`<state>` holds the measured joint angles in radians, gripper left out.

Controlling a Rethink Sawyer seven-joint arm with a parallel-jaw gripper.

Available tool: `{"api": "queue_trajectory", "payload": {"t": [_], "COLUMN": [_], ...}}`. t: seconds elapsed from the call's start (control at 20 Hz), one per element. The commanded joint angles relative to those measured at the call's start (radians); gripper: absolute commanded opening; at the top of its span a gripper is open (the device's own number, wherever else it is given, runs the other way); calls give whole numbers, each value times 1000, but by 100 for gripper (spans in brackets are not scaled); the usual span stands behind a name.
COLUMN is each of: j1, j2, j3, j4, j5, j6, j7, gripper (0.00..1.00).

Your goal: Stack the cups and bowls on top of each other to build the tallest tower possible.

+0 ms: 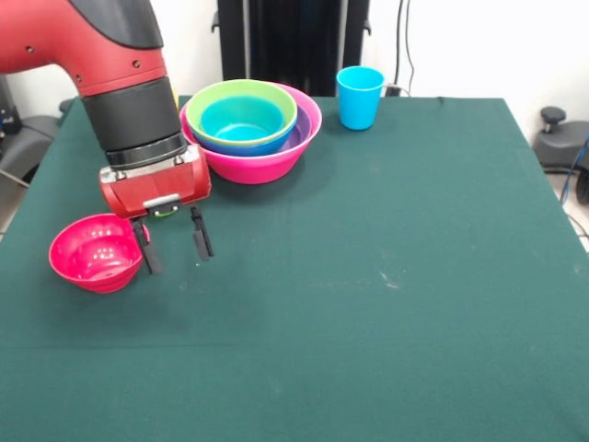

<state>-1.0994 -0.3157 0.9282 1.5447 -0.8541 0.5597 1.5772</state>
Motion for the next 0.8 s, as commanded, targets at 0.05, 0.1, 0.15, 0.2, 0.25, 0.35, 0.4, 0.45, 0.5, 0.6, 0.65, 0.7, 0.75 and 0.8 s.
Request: {"api": "queue_trajectory", "payload": {"t": [0.05,0.1,0.15,0.2,0.25,0.35,0.4,0.45,0.5,0.6,0.65,0.7,0.75,0.8], "j1": [-5,-10,-12,-17,-21,-26,-27,-28,-26,-24,-23,-19,-14,-10], "j2": [22,22,20,11,1,-60,-107,-135,-175,-216,-226,-238,-240,-242], "j3": [3,4,5,6,6,0,-3,-4,-6,-6,-6,-8,-11,-14], "j4": [-51,-43,-38,-24,-13,29,60,78,104,131,138,145,147,148], "j5": [-32,-33,-33,-33,-34,-35,-30,-26,-19,-10,-6,-4,-5,-7], "j6": [76,74,73,72,71,74,79,82,86,90,91,91,86,81], "j7": [-362,-361,-358,-353,-349,-317,-287,-269,-241,-214,-207,-198,-191,-185], "gripper": [100,100,100,100,100,100,100,100,100,100,100,100,100,100]}}
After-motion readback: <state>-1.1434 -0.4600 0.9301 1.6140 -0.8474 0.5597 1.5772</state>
